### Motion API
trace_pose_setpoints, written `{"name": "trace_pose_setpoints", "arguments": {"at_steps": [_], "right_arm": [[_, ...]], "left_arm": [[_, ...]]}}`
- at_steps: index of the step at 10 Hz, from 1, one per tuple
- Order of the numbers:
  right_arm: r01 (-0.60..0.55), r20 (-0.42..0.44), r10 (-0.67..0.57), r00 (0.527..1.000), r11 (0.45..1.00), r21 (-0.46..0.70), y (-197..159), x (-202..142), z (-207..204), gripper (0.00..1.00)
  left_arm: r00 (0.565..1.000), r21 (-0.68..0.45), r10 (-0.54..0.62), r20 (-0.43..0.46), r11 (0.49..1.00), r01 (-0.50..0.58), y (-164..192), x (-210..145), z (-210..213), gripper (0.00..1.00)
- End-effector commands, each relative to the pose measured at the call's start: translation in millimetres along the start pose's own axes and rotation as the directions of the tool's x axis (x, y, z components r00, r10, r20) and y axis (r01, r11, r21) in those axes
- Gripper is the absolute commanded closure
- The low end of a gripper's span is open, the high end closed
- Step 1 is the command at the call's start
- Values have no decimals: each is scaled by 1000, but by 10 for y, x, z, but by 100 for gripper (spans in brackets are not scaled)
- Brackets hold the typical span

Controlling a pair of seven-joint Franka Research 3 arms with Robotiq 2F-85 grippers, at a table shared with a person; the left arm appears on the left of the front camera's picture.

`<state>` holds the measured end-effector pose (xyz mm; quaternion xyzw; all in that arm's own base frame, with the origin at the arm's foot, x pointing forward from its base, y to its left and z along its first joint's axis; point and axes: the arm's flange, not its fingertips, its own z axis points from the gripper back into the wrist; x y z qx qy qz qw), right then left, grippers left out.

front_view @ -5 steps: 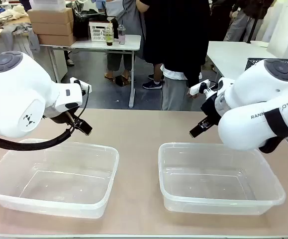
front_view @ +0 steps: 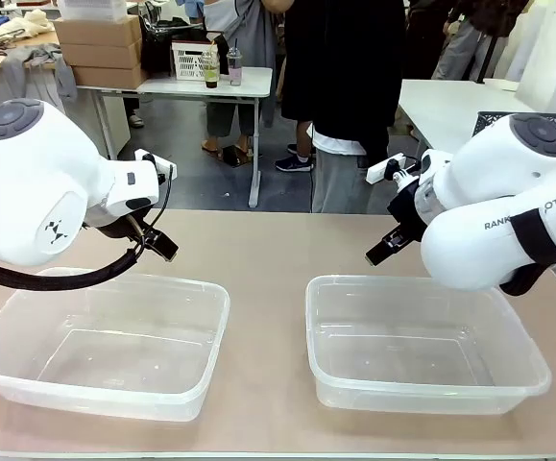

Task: Sort the waste into each basket.
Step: Pick up the Organizing box on the left side of the table and lift it.

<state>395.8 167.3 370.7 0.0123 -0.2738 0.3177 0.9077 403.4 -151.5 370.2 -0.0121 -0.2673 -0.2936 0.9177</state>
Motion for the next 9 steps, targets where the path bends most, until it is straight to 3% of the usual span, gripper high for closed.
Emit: {"name": "trace_pose_setpoints", "arguments": {"at_steps": [1,7,8,9], "right_arm": [[1,0,-1,1000,1000,0,-1,0,1,0],[0,0,0,1000,1000,0,0,0,0,0],[18,-21,-17,1000,997,74,-84,88,173,0],[87,-59,-81,995,991,101,-169,183,504,0]], "left_arm": [[1000,0,0,0,1000,0,0,0,1,0],[1000,0,0,0,1000,0,0,0,1,0],[1000,0,0,0,1000,0,0,0,0,0],[1000,-4,10,9,1000,-10,21,61,317,0]]}}
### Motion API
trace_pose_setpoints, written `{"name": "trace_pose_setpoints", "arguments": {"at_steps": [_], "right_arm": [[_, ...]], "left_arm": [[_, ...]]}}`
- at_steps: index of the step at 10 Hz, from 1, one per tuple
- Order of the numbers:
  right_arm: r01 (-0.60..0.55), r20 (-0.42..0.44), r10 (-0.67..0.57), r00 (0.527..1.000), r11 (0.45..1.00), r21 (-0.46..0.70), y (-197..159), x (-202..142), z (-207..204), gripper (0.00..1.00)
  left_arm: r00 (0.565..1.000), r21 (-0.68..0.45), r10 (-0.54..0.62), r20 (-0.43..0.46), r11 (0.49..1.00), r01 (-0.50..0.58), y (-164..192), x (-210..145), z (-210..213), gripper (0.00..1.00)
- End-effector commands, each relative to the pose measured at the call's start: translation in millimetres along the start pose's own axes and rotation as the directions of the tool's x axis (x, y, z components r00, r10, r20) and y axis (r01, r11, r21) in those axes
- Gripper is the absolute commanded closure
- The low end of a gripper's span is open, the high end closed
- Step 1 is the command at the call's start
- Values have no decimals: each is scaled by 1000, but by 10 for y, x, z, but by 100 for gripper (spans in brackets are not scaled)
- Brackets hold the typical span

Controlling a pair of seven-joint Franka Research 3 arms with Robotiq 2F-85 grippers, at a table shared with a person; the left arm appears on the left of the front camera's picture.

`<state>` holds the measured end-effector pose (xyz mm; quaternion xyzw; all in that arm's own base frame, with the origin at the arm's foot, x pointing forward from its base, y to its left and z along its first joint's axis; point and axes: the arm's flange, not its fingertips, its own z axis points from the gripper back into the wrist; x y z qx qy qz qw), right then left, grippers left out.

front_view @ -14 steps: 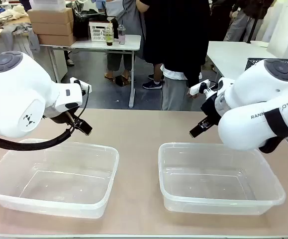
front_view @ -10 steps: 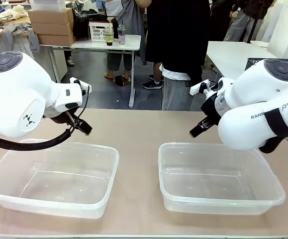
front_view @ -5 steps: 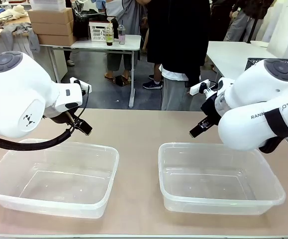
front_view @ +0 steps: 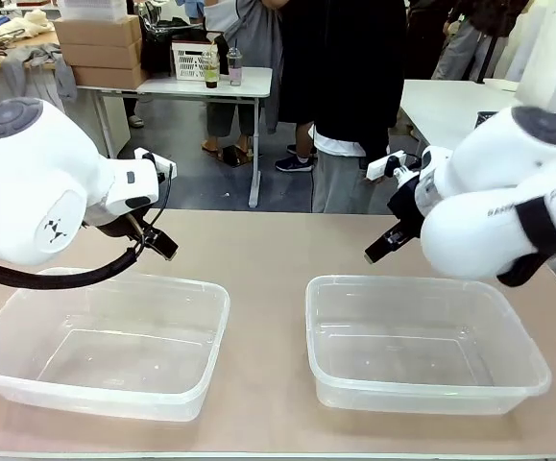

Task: Sort the waste into each basket.
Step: Pick up the Organizing box on the left side of the table and lift it.

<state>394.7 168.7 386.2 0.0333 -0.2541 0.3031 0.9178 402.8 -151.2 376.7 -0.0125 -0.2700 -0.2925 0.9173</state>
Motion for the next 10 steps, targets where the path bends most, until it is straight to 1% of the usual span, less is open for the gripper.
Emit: {"name": "trace_pose_setpoints", "arguments": {"at_steps": [1,2,3,4,5,6,7,8,9,10], "right_arm": [[100,-64,-96,993,994,54,-171,112,773,0],[174,-58,-171,984,983,63,-124,76,1227,0],[219,-72,-217,974,976,20,-16,-44,1628,0],[226,-93,-225,970,974,-6,149,-239,1930,0],[250,-78,-252,965,968,-33,235,-395,2005,0],[280,-32,-285,958,953,-114,237,-490,1884,0],[224,-76,-222,972,975,8,90,-201,1961,0],[224,-76,-222,972,975,8,90,-201,1961,0],[249,-54,-251,966,968,-36,190,-266,2184,0],[405,-87,-399,913,863,302,142,-306,2099,0]], "left_arm": [[997,-18,13,80,1000,-11,16,10,677,0],[992,-19,17,126,1000,-15,-3,-73,1116,0],[997,-19,17,74,1000,-16,-127,-207,1507,0],[999,-121,-34,35,992,38,-266,-413,1812,0],[992,-208,-118,43,970,124,-394,-589,1929,0],[969,-243,-244,28,939,244,-469,-688,1839,0],[997,-109,-44,66,993,51,-252,101,1832,0],[997,-109,-44,66,993,51,-252,101,1832,0],[990,-187,-134,45,972,140,-423,-57,2126,0],[999,-416,-28,22,909,35,-289,-90,2041,0]]}}
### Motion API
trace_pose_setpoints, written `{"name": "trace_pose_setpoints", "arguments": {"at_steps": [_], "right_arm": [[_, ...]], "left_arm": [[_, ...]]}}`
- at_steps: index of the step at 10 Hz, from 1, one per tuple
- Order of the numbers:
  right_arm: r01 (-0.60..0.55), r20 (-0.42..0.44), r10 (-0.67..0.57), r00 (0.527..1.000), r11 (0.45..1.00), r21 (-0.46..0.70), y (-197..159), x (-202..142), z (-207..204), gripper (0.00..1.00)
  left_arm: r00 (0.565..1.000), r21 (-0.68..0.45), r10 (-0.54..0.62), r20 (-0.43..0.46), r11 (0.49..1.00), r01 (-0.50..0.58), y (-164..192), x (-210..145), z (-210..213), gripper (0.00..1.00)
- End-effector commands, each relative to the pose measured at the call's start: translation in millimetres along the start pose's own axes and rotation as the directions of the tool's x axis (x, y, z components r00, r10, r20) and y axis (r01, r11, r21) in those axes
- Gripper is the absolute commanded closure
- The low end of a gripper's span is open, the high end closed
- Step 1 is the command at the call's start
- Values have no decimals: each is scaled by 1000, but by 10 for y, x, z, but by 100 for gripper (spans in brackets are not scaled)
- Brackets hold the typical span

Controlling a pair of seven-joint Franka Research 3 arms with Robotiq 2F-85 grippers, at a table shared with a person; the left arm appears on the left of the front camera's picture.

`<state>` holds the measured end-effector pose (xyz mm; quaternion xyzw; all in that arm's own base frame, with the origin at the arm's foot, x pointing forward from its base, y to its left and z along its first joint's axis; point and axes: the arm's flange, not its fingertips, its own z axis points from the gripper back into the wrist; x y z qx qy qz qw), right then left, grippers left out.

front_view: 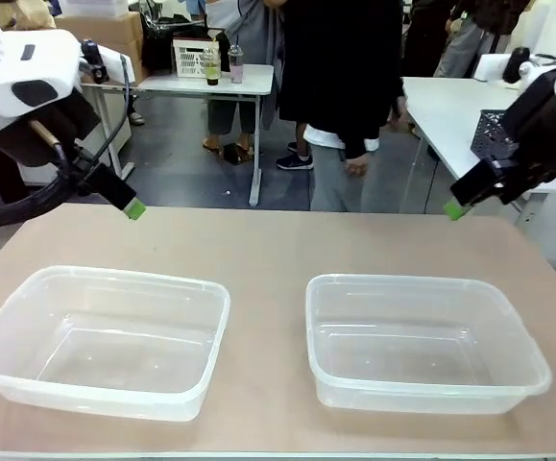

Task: Sort the waste into each basket.
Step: Pick up the Organizing box on the left side of the table and lift it.

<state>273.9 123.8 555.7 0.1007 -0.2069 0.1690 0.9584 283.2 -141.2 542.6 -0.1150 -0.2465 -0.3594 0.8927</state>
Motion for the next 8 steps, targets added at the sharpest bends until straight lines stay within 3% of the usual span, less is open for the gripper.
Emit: {"name": "trace_pose_setpoints", "arguments": {"at_steps": [1,2,3,4,5,6,7,8], "right_arm": [[361,-171,-319,932,779,513,-137,-88,-92,0],[524,-305,-439,845,568,635,-324,-207,-264,0],[604,-380,-545,747,318,731,-532,-401,-389,0],[612,-378,-614,693,224,758,-661,-577,-482,0],[598,-347,-676,650,174,782,-756,-733,-510,0],[591,-317,-721,616,156,792,-839,-821,-475,0],[634,-285,-774,566,187,751,-850,-856,-422,0],[771,-216,-839,499,317,552,-781,-845,-423,0]], "left_arm": [[973,-433,231,-21,875,-217,273,-214,25,0],[890,-591,455,-30,710,-383,518,-456,-37,0],[738,-667,671,-70,519,-535,741,-794,-119,0],[616,-670,784,-77,417,-615,841,-1068,-174,0],[490,-697,869,-71,309,-648,890,-1357,-156,0],[386,-713,921,-54,235,-660,882,-1576,-125,0],[303,-667,952,-47,196,-719,813,-1697,-121,0],[345,-564,937,-57,255,-785,750,-1661,-77,0]]}}
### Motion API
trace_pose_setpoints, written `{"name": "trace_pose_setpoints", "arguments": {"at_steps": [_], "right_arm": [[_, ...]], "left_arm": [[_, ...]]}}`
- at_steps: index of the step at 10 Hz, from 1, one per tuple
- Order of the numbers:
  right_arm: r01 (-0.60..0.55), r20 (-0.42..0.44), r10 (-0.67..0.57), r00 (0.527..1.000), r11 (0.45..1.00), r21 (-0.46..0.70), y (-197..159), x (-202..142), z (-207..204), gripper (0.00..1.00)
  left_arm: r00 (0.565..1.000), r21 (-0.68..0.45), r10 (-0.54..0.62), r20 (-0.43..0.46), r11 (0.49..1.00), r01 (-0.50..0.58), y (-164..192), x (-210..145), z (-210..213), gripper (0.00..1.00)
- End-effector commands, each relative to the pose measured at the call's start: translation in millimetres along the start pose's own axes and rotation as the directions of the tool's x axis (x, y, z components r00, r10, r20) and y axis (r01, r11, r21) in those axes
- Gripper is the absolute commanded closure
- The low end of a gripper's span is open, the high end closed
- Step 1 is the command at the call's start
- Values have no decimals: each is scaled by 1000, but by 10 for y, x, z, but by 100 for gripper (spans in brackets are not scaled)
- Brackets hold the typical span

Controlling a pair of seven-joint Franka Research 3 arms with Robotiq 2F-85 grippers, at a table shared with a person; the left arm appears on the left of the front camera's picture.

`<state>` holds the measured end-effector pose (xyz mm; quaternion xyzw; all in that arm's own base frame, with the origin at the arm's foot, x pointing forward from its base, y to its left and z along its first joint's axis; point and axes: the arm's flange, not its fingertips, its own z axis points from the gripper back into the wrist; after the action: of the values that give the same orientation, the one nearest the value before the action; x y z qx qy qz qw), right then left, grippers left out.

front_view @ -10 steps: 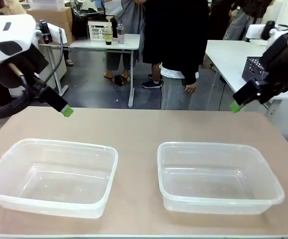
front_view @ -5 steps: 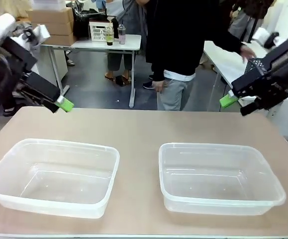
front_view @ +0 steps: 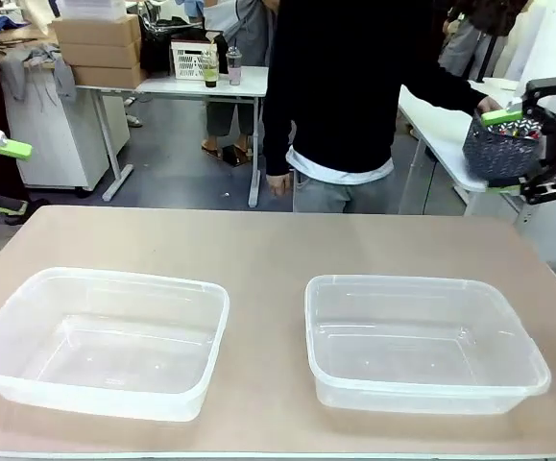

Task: Sort the waste into each basket.
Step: Pick up the Organizing box on the left side of the table and lift it.

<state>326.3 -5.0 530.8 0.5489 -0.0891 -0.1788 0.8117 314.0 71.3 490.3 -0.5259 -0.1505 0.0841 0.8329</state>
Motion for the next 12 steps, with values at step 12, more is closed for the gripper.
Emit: {"name": "trace_pose_setpoints", "arguments": {"at_steps": [12], "right_arm": [[-481,-275,397,876,772,-416,813,-1746,-2719,0]], "left_arm": [[914,593,-257,-315,698,401,30,-348,327,0]]}}
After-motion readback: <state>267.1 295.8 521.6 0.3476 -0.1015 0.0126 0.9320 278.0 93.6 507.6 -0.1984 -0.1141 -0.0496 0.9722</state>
